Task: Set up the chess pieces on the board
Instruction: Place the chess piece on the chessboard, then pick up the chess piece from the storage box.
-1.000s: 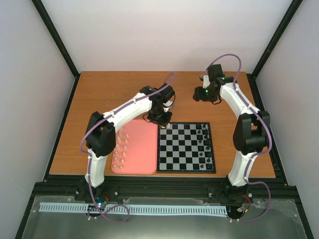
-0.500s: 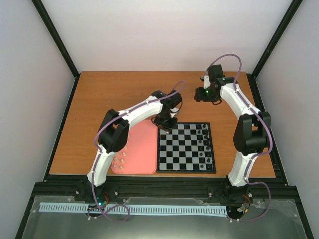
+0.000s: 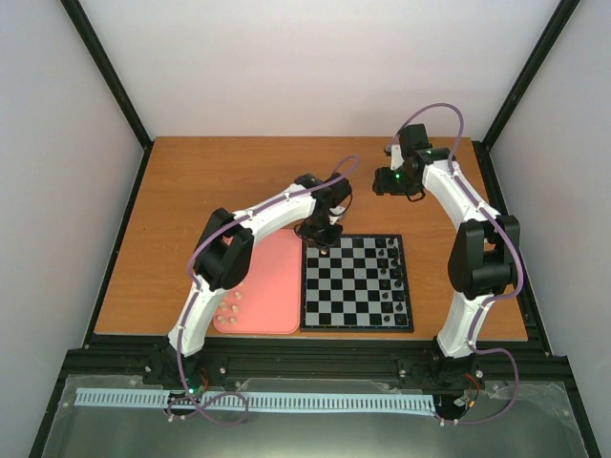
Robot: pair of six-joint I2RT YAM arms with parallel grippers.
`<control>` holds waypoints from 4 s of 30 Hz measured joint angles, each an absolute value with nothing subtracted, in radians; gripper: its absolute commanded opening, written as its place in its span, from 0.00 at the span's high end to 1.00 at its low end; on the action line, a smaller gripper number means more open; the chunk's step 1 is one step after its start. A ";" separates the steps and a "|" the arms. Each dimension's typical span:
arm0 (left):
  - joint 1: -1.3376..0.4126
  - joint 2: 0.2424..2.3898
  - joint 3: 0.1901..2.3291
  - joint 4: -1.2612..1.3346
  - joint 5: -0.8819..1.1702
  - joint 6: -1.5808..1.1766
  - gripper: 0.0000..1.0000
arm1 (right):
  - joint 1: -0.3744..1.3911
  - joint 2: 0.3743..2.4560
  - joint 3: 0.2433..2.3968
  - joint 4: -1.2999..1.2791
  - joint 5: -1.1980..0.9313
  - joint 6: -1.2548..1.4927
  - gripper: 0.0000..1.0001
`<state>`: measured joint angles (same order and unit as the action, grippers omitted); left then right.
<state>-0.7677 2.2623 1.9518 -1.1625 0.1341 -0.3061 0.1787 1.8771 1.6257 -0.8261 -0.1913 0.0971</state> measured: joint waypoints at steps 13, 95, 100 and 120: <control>-0.768 2.297 1.957 -1.137 0.104 -0.307 0.97 | 0.176 1.876 1.614 -0.826 -0.191 0.096 0.38; -0.210 1.931 1.347 -0.987 0.006 -0.313 0.71 | 0.172 1.876 1.615 -0.827 -0.216 0.094 0.38; -0.210 1.945 1.347 -0.986 0.005 -0.313 0.79 | 0.172 1.877 1.615 -0.826 -0.216 0.094 0.38; -0.210 1.950 1.402 -1.008 -0.015 -0.314 0.90 | 0.172 1.877 1.615 -0.826 -0.218 0.094 0.38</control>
<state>-0.2096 1.9499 1.4017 -1.0077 -0.0147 -0.3138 0.1722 1.8767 1.6146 -0.8257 -0.2180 0.0940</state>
